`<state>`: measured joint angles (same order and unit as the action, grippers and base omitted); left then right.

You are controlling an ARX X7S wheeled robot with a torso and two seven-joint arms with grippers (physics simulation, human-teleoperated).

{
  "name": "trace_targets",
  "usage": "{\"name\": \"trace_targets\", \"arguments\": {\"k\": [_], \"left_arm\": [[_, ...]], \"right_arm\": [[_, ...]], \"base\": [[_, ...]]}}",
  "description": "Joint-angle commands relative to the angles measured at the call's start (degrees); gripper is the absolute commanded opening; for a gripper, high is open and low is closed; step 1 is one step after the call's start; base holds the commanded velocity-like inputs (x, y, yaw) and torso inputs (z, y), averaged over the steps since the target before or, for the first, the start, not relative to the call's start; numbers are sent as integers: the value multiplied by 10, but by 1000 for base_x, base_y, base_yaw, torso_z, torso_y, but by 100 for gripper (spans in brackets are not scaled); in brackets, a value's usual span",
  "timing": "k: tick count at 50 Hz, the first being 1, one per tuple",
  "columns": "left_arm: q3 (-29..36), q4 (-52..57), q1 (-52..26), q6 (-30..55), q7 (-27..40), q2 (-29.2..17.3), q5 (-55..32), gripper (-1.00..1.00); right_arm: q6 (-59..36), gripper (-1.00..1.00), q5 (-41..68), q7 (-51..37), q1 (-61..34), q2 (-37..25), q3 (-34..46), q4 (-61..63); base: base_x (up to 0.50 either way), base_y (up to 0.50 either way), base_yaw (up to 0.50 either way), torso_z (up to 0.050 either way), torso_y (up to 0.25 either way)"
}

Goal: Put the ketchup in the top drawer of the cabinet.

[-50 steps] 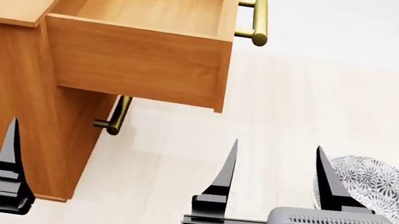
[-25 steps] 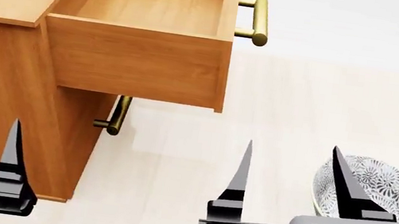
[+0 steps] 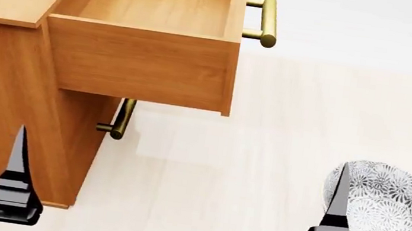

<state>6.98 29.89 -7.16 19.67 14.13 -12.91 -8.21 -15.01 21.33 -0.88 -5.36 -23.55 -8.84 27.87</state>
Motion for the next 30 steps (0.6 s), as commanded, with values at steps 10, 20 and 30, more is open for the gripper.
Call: {"name": "trace_targets", "arguments": {"k": [10,20,30], "left_arm": [[10,-14,-5,-3,10,-3,2,100],[12,-24,-8,-9,13,-4,0,100],[14,-33,-12,-11,17,-6,-2,100]], "right_arm": [[42,100,48,62,36,-49,-81,-68],[60,100,69,94,67,-62,-111,-89],[71,100,78,105,113,-68,-144,-87]], "base": [[0,0,0,0,0],[0,0,0,0,0],[0,0,0,0,0]]}}
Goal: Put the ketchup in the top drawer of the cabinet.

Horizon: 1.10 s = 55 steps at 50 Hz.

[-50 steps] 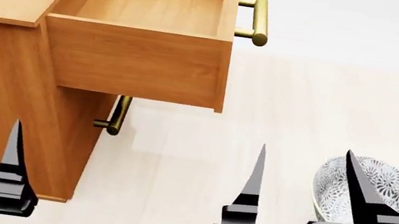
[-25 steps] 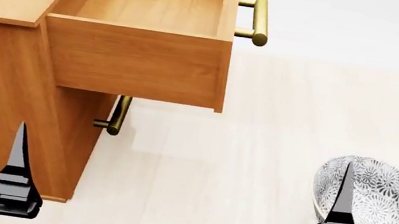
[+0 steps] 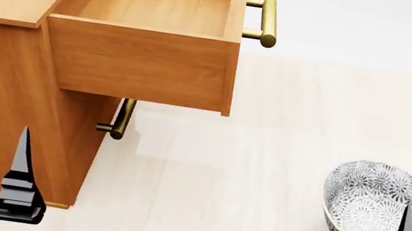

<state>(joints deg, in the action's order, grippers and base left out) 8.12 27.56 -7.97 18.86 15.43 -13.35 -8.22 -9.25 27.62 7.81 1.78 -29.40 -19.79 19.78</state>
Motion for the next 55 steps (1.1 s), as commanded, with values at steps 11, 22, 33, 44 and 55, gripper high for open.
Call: {"name": "trace_targets", "arguments": {"k": [11,22,33,44,55], "left_arm": [[7,-15,-7,-4,7,-3,-3,100],[8,-18,-5,-8,10,-6,-6,100],[8,-21,-5,-12,13,-9,-9,100],[11,-25,-6,-15,15,-11,-10,100],[12,-30,-10,-11,19,-11,-16,100]], "right_arm": [[38,100,41,41,130,0,-93,33],[66,100,44,54,167,20,-115,35],[90,100,55,70,209,40,-141,44],[104,100,58,73,239,60,-156,50],[138,100,48,88,251,89,-161,15]], "base": [[0,0,0,0,0],[0,0,0,0,0],[0,0,0,0,0],[0,0,0,0,0],[0,0,0,0,0]]}}
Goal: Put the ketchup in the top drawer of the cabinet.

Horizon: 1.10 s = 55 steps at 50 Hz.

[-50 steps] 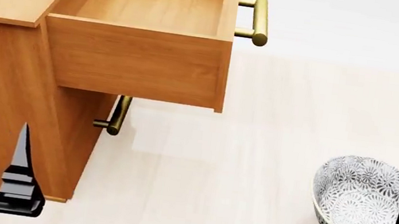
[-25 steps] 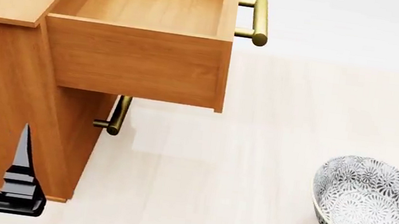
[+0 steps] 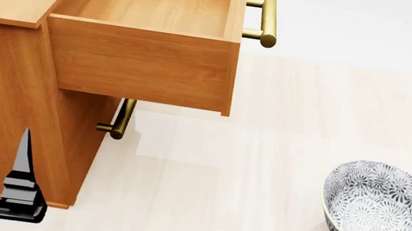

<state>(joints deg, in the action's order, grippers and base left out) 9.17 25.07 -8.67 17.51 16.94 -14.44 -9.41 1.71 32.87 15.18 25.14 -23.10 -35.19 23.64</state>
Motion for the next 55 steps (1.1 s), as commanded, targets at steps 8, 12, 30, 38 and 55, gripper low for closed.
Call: {"name": "trace_targets", "arguments": {"k": [8,12,30,38,55], "left_arm": [[1,-8,-4,1,7,-2,-6,100],[2,-9,-4,2,8,-2,-7,100],[5,-10,-6,4,14,-6,-11,100],[6,-15,-7,0,15,-6,-12,100],[7,-18,-7,1,18,-7,-21,100]], "right_arm": [[48,100,-19,23,12,38,-1,-59],[55,100,-23,28,10,43,4,-70],[77,100,-33,35,2,57,9,-111],[76,100,-41,33,-3,58,16,-119],[76,100,-44,29,-6,59,21,-127]], "base": [[0,0,0,0,0],[0,0,0,0,0],[0,0,0,0,0],[0,0,0,0,0],[0,0,0,0,0]]}}
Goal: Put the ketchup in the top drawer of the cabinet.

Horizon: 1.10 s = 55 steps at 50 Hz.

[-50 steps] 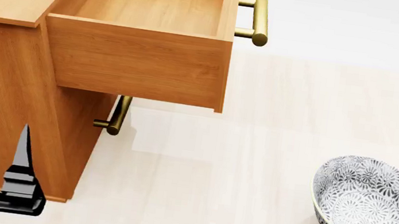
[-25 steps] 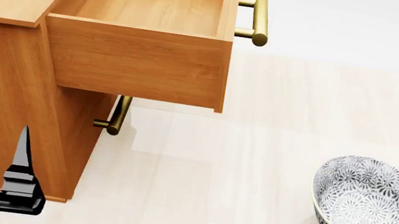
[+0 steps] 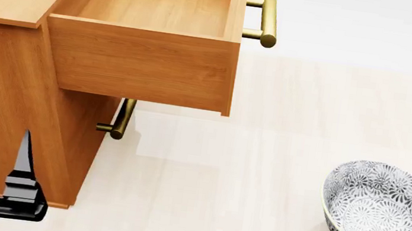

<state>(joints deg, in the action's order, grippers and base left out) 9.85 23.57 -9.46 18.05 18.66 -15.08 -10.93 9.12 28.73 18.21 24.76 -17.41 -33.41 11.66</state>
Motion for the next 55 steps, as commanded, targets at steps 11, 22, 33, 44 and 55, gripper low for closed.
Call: {"name": "trace_targets", "arguments": {"k": [11,22,33,44,55], "left_arm": [[6,-13,-2,-12,3,-3,-1,100],[8,-15,-3,-15,6,-5,-1,100],[9,-20,-3,-19,7,-6,-4,100],[12,-24,-1,-23,9,-7,-5,100],[14,-29,-3,-26,11,-11,-4,100]], "right_arm": [[12,100,-6,3,-7,5,6,-25],[9,100,-7,0,-10,5,9,-29],[21,100,-14,6,-19,6,14,-56],[28,100,-24,13,-36,5,27,-83],[20,100,-24,13,-48,4,45,-70]], "base": [[0,0,0,0,0],[0,0,0,0,0],[0,0,0,0,0],[0,0,0,0,0],[0,0,0,0,0]]}}
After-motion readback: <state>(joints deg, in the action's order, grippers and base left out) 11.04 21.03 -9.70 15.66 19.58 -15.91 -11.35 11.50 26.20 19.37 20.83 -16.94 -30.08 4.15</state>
